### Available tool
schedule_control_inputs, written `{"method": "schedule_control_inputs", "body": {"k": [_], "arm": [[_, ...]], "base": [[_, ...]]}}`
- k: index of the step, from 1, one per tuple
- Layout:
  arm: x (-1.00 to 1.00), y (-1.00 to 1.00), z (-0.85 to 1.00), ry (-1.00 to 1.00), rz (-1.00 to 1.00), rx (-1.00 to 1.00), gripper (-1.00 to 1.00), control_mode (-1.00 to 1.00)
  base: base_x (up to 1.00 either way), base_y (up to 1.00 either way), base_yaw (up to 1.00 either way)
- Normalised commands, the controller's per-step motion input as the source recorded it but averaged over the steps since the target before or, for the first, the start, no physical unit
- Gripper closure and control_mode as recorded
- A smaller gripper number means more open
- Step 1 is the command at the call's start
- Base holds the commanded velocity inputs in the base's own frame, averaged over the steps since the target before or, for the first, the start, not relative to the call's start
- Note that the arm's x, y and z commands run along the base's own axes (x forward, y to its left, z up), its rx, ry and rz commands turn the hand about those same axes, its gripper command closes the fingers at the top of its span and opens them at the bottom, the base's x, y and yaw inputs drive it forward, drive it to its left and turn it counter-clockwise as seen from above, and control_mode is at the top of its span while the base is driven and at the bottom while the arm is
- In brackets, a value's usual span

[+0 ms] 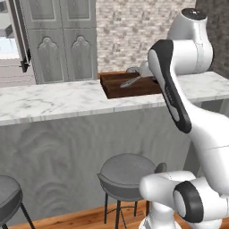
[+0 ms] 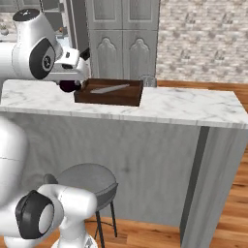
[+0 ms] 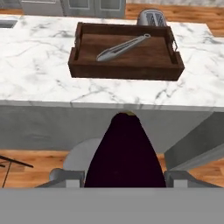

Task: Gather the lime and eggplant from the fridge and place them on a tray on the dining counter. Then gather the chicken drumsticks from the fridge and place them on the other tray.

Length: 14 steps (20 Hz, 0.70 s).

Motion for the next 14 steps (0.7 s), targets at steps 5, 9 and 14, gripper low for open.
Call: {"method": "schedule_control_inputs", "body": {"k": [5,9,14], "arm": [[0.69,0.1,-0.41,0.0,0.0,0.0,1.0,-1.0],[0.72,0.04,-0.36,0.0,0.0,0.0,1.0,-1.0],[0.77,0.08,-0.01,0.05,0.0,0.0,1.0,-1.0]], "base": [[0.0,0.0,0.0],[0.0,0.0,0.0],[0.0,0.0,0.0]]}}
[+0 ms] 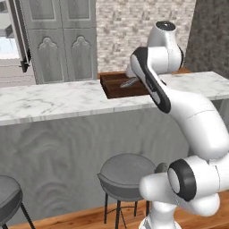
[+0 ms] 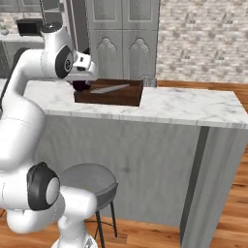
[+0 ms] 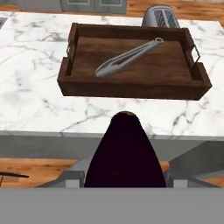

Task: Gather the lime and eggplant from the fridge and place them on a tray on the dining counter. Then gather the chicken drumsticks from the fridge and place them on the other tray.

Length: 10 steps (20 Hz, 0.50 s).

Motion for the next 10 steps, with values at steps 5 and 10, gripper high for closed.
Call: {"method": "schedule_control_inputs", "body": {"k": [5,10], "arm": [[0.77,0.2,-0.14,0.08,0.0,0.0,1.0,-1.0],[0.58,0.24,-0.45,0.02,0.0,0.0,1.0,-1.0]], "base": [[0.0,0.0,0.0],[0.0,0.0,0.0]]}}
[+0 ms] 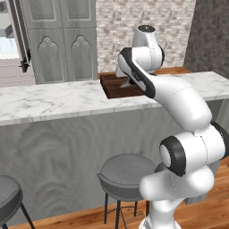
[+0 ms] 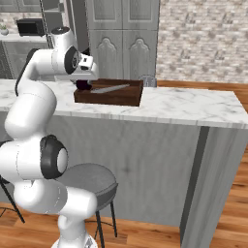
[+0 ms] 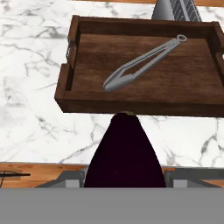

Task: Gather the lime and eggplant from the fridge and place them on a tray on the dining counter. Then gather the chicken drumsticks from the fridge and place them on the other tray.

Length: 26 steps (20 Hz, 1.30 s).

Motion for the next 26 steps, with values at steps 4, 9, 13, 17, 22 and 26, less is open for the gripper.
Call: {"method": "schedule_control_inputs", "body": {"k": [4,9,13,17,22,26], "arm": [[0.66,0.12,-0.32,0.0,0.0,0.0,1.0,-1.0],[0.72,0.0,-0.12,0.0,0.0,0.0,1.0,-1.0],[0.63,0.02,0.0,0.03,0.0,0.0,1.0,-1.0],[0.45,0.11,-0.19,0.06,0.0,0.0,1.0,-1.0],[0.35,0.09,-0.36,0.06,0.0,0.0,1.0,-1.0],[0.31,0.01,-0.18,0.08,0.0,0.0,1.0,-1.0]], "base": [[0.0,0.0,0.0],[0.0,0.0,0.0],[0.0,0.0,0.0],[0.0,0.0,0.0],[0.0,0.0,0.0],[0.0,0.0,0.0]]}}
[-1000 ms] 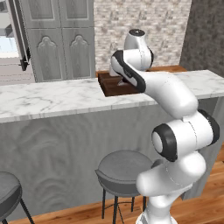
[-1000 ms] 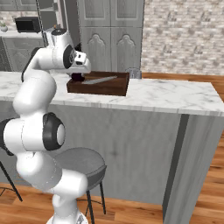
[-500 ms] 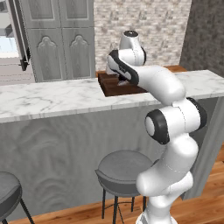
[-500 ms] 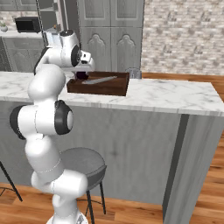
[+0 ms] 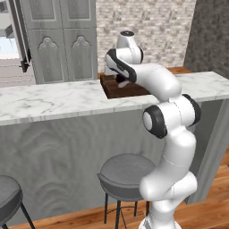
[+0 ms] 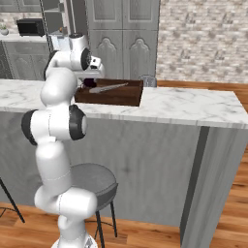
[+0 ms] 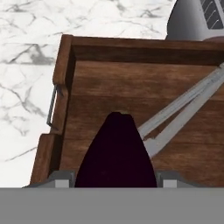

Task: Gather the lime and eggplant from the fridge and place them on a tray on the dining counter. Then gather the chicken drumsticks from the fridge and place them on the other tray.

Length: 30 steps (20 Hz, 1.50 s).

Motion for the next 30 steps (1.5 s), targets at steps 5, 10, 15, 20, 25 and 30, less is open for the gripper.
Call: {"method": "schedule_control_inputs", "body": {"k": [5,10,15,20,25,30], "arm": [[0.2,0.0,-0.05,0.07,0.0,0.0,1.0,-1.0],[0.01,0.0,0.0,0.03,0.0,0.0,-1.0,-1.0],[0.0,0.0,0.0,0.03,0.0,0.0,-1.0,-1.0],[0.0,0.0,0.0,0.0,0.0,0.0,-1.0,-1.0],[-0.13,-0.15,0.11,-0.01,0.0,0.0,-1.0,-1.0],[-0.65,-0.42,0.26,-0.08,0.0,0.0,-1.0,-1.0]], "base": [[0.0,0.0,0.0],[0.0,0.0,0.0],[0.0,0.0,0.0],[0.0,0.0,0.0],[0.0,0.0,0.0],[0.0,0.0,0.0]]}}
